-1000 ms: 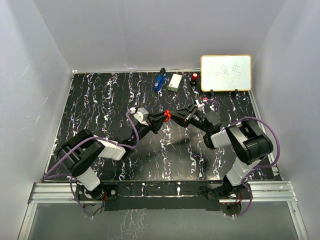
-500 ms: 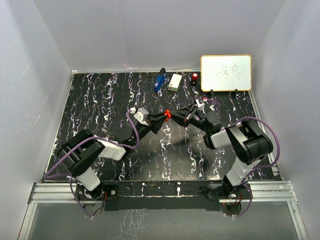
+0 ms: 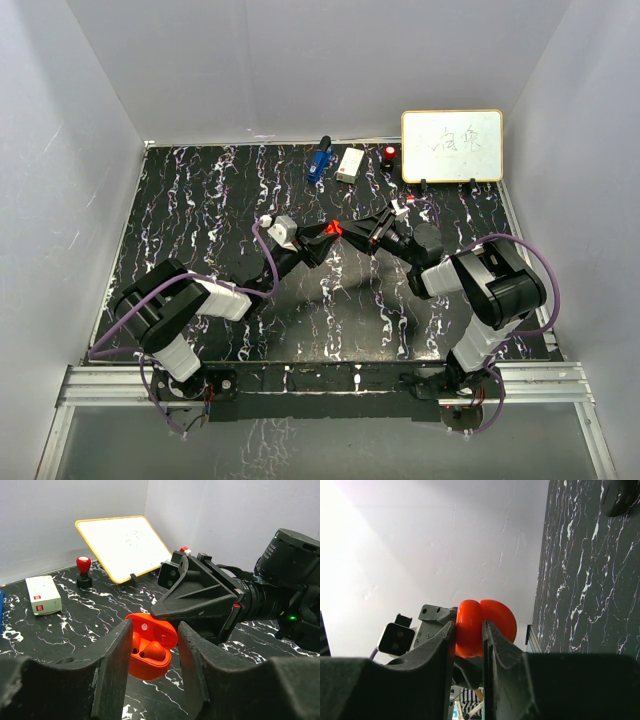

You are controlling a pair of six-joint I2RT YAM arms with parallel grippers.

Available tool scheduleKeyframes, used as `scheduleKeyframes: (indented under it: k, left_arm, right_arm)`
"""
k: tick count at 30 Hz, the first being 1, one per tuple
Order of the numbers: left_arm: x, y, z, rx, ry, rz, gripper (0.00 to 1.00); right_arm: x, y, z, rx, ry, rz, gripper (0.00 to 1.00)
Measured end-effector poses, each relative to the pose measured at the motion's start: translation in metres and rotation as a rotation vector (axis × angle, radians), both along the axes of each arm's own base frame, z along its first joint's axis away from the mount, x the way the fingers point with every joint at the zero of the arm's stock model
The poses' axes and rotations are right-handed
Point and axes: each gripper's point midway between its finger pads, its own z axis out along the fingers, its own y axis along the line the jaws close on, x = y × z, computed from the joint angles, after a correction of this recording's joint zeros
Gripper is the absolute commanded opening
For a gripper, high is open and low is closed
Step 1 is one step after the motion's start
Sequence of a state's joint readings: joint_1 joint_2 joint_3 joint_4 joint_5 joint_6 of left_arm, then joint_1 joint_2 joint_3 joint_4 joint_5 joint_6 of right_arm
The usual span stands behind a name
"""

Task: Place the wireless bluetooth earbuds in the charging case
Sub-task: Place the earbud in the charging case, then close the charging case.

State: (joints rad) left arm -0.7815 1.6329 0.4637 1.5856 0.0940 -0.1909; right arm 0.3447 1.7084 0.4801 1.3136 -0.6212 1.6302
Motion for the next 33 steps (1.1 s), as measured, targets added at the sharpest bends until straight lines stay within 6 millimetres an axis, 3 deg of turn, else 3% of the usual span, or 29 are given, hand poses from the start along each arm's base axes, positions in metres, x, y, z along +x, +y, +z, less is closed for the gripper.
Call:
scheduleKeyframes:
  k: [7,10,15,18,20,25,27,29,33]
  left_arm:
    - [-0.001,0.005,0.012,-0.020,-0.018,0.015,0.58]
    - [-0.007,0.019,0.039,-0.069,-0.061,0.044,0.64]
    - [-0.025,0.054,0.111,-0.210,-0.158,0.112,0.71]
    - [-0.029,0.065,0.122,-0.229,-0.161,0.138,0.89]
    - [-0.027,0.066,0.103,-0.194,-0.128,0.151,0.98]
    - [-0.015,0.053,0.016,0.007,0.028,0.162,0.99]
    - [-0.014,0.047,-0.007,0.071,0.058,0.159,0.99]
    - [-0.017,0.042,-0.019,0.115,0.061,0.153,0.99]
    - [-0.022,0.038,-0.020,0.156,0.022,0.148,0.99]
  right_arm:
    - [0.000,0.000,0.000,0.000,0.000,0.000,0.02]
    - [0.000,0.000,-0.002,-0.002,0.005,0.000,0.02]
    - [0.001,0.001,-0.009,-0.009,0.022,0.004,0.02]
    - [0.001,0.001,-0.010,-0.009,0.022,0.005,0.02]
    - [0.001,0.001,-0.012,-0.009,0.021,0.006,0.02]
    - [0.004,0.002,-0.023,-0.018,0.048,0.007,0.02]
    - [0.006,0.003,-0.020,-0.015,0.041,0.006,0.02]
    - [0.010,0.004,-0.014,-0.009,0.024,0.006,0.02]
    - [0.017,0.007,-0.003,0.000,-0.005,0.003,0.02]
